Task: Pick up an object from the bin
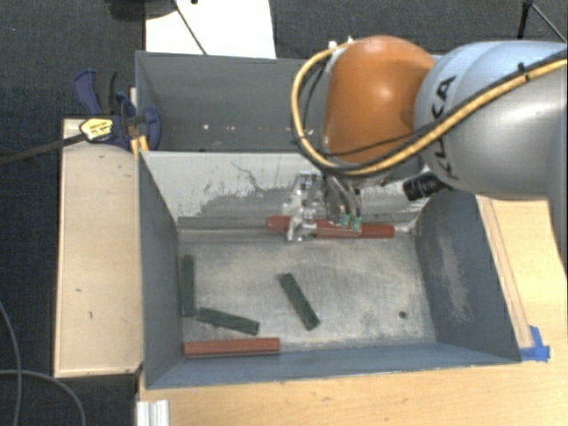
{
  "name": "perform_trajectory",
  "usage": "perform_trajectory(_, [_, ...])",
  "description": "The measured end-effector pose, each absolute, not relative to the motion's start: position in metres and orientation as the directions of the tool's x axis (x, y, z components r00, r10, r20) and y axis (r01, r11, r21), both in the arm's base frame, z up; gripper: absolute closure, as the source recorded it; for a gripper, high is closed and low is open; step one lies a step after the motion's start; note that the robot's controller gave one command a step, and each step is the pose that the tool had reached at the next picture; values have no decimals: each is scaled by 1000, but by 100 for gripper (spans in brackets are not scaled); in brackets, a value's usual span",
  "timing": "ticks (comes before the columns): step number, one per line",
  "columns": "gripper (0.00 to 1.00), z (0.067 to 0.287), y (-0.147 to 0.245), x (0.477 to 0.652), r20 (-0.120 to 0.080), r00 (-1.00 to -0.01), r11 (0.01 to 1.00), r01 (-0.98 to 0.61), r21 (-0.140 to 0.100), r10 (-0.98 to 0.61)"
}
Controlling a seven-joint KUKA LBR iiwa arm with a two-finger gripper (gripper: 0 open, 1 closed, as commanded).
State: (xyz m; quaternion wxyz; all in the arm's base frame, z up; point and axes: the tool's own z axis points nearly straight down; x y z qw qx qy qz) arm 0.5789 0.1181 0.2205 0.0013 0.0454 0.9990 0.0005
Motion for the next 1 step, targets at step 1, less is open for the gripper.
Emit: perform_trajectory(1, [100, 220, 118, 579, -3, -996, 996, 91, 1, 91])
